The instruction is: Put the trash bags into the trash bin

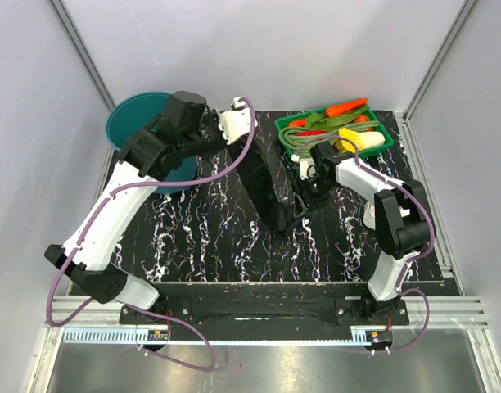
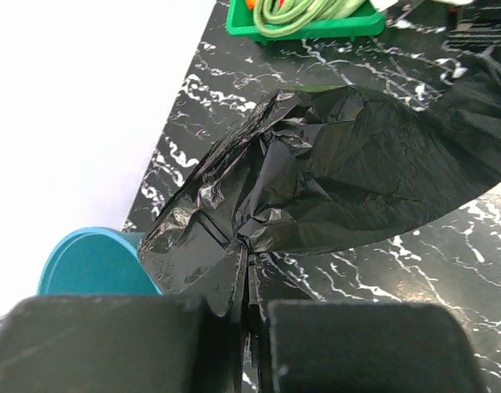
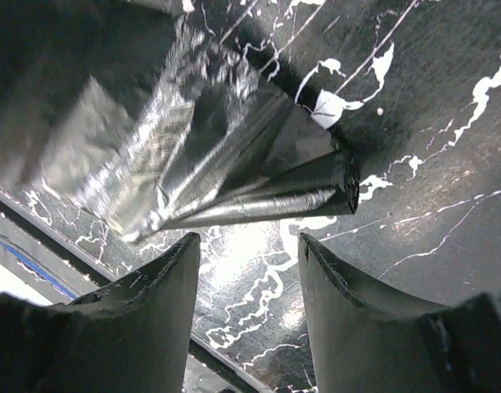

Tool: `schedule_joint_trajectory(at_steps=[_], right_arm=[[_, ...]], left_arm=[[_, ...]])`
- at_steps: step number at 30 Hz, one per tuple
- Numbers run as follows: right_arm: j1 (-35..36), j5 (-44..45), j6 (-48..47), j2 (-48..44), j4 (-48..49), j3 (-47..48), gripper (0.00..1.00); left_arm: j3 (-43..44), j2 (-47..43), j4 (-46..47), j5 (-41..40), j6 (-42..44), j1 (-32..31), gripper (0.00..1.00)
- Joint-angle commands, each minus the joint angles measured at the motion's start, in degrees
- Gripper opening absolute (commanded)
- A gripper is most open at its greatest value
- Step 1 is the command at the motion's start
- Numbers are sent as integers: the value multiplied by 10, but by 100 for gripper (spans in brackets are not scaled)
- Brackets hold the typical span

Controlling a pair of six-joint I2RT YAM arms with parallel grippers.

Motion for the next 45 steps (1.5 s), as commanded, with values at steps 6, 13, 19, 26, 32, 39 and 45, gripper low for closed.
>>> schedule_joint_trajectory(at_steps=[6,13,19,26,32,39,45], right_arm=[[1,5,-38,-39,-4,-16,57],[1,-13,-36,-30,-6,-11,57],[1,-8,-39,-24,-5,-5,56],[1,4,-39,-23,2,-11,56],[1,11,-44,-24,12,-24,55],[1,39,-65,-57,16,-37,55],[0,56,-89,-96,1,-25,55]], left_arm=[[34,-12,25,-115,49,13,0],[83,-11,21,-148,74,13,0],[90,-20,13,-161,85,13,0],[86,-25,15,-183,99,13,0],[52,-27,15,-189,100,13,0],[-36,-19,15,-180,81,22,0],[-76,6,15,-184,84,25,0]])
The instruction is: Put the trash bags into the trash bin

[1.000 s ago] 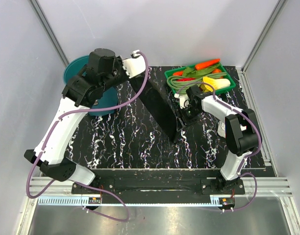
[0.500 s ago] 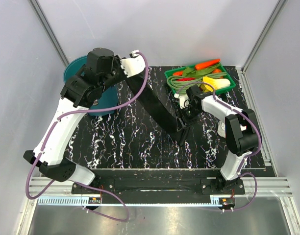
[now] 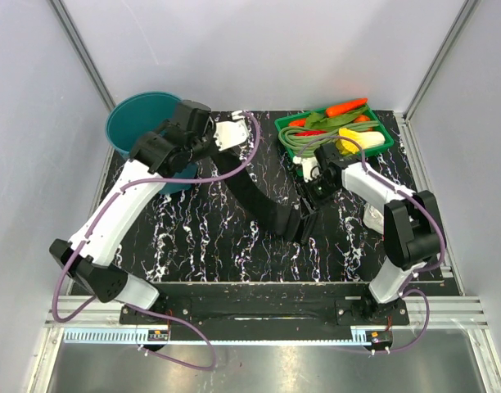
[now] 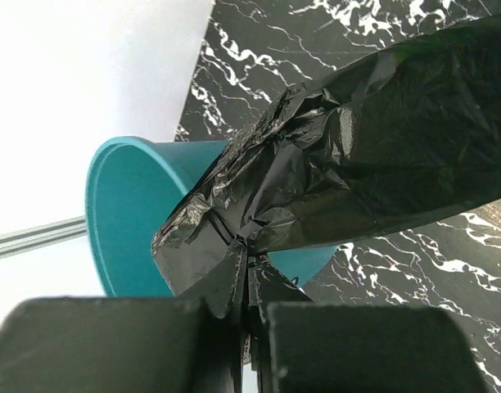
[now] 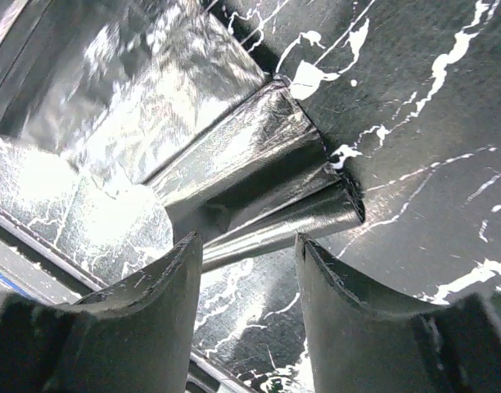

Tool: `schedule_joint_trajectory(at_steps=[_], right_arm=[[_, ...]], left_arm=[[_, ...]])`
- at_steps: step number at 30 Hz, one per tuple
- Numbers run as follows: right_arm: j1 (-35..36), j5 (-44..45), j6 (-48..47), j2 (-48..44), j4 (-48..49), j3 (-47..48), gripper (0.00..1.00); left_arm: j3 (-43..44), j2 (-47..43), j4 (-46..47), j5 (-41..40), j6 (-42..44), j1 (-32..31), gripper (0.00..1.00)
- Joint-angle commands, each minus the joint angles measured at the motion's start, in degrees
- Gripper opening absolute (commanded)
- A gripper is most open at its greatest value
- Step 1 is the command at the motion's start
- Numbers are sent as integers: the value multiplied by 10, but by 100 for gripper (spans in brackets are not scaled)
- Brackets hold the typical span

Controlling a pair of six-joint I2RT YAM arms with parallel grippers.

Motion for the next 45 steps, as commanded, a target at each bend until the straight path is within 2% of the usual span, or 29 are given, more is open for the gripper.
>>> schedule_joint_trajectory(at_steps=[1,9,18,22,30,32,33,35,37,38,42,45], right_arm=[[-1,20,-34,-54,-8,17,55],[-18,21,-82,-54,-31,42,55],[-22,3,-108,-3,-52,87,55],[-22,4,-100,6,-55,102,55],[-21,4,-91,35,-67,120,55],[-21,-4,-91,39,-80,121,55],[-21,-5,-91,38,-85,120,55],[-21,2,-92,31,-84,110,55],[-21,16,-93,25,-81,101,55],[-21,19,-92,24,-81,98,55],[-21,19,-85,19,-73,91,55],[-21,16,-79,16,-66,86,55]], left_arm=[[-8,18,14,-17,-6,4,0],[-28,62,-5,-53,23,5,0],[-88,110,-21,-22,16,7,0],[-104,138,-33,16,21,12,14],[-95,188,-51,113,33,42,19],[-91,197,-60,120,40,46,31],[-95,199,-64,114,46,48,40],[-102,200,-65,109,49,58,70],[-89,195,-65,131,42,78,84],[-71,192,-67,169,32,88,94],[14,188,-111,281,12,107,99],[63,193,-131,365,0,105,99]])
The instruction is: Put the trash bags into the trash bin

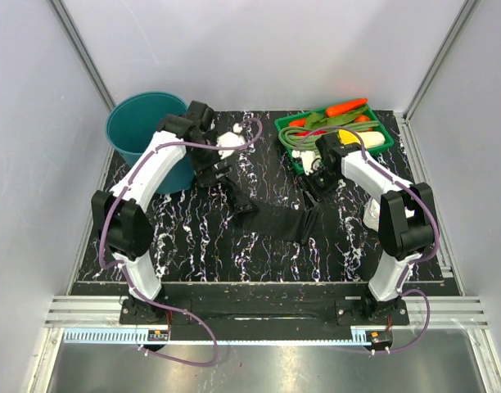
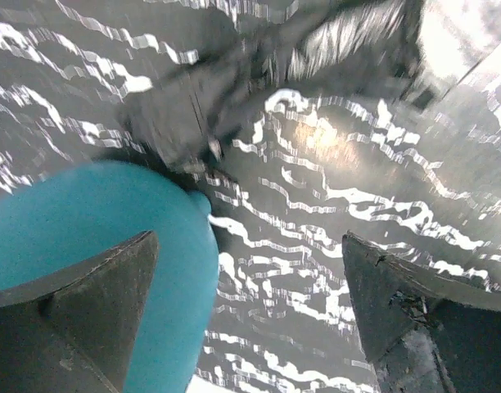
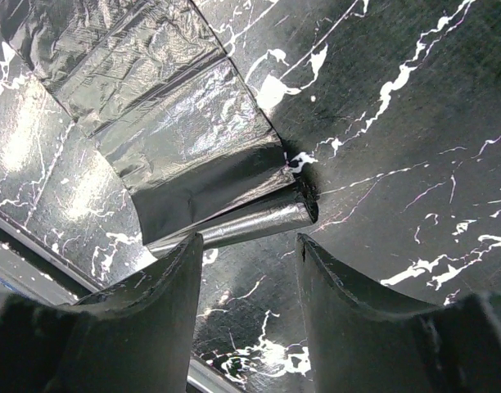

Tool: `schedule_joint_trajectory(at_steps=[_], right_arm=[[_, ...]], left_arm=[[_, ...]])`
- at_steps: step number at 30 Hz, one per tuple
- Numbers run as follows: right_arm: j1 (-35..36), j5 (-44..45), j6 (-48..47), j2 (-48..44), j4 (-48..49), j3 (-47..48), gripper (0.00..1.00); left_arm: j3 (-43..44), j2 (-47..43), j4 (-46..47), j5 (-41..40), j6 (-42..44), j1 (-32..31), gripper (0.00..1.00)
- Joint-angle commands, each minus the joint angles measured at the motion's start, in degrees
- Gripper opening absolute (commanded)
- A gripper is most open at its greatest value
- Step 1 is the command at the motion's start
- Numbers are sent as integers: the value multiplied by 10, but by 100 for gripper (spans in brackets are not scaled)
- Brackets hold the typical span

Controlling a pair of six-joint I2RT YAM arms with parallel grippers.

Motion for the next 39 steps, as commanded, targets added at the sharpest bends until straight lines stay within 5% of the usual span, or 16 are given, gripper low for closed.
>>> schedule_joint_trajectory(at_steps=[1,15,23,39], right_arm=[[-1,3,8,-24,9,-9,55],[-3,41,13,-62,42,-79,53],[-70,37,26,-72,41,-94,51],[-108,17,21,-115,41,-131,50]], left_arm=[[88,-7,-31,172,-26,-5,99],[-32,48,154,172,-69,-135,99],[-107,91,260,145,-81,-165,99],[-181,137,347,-11,-102,-208,98]])
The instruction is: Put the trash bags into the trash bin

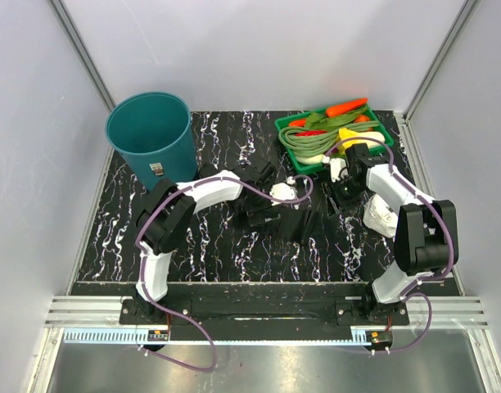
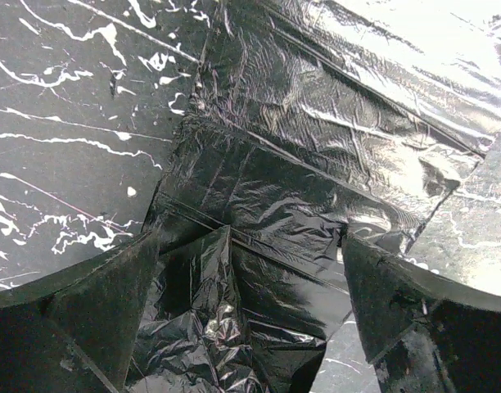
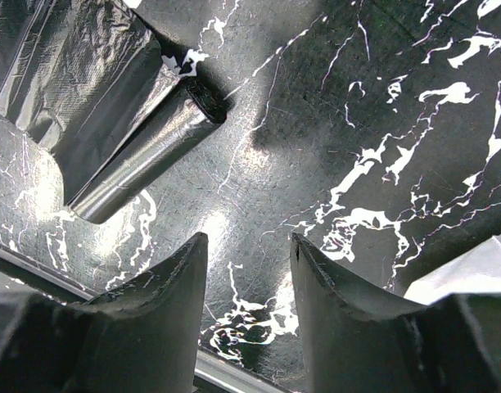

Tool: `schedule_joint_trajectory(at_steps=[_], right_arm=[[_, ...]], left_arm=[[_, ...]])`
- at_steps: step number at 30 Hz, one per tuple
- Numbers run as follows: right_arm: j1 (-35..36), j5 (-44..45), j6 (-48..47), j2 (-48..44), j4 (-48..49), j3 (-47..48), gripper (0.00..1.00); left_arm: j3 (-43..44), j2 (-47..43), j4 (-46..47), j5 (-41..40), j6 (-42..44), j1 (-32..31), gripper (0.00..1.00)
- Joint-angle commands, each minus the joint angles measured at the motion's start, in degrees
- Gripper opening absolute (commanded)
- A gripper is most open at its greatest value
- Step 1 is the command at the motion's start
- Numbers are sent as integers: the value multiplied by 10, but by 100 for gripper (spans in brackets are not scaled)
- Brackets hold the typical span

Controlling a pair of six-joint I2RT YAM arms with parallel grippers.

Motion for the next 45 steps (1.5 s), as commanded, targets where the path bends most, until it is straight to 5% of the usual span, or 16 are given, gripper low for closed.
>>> schedule_joint_trajectory(at_steps=[1,5,17,31,45], right_arm=[[-7,-13,3,-25,9,-7,50],[-6,-18,4,-30,11,-13,51],[-7,-40,11,-25,11,-19,50],[44,-88,11,14,17,20,50],[120,-75,56,73,71,41,49]], left_arm=[[-14,18,35,-61,-8,-15,96],[-9,26,18,-59,-13,-22,83],[14,29,-67,-55,-21,-20,0],[104,-27,-172,-25,-17,36,0],[44,-26,-115,-8,-22,48,0]])
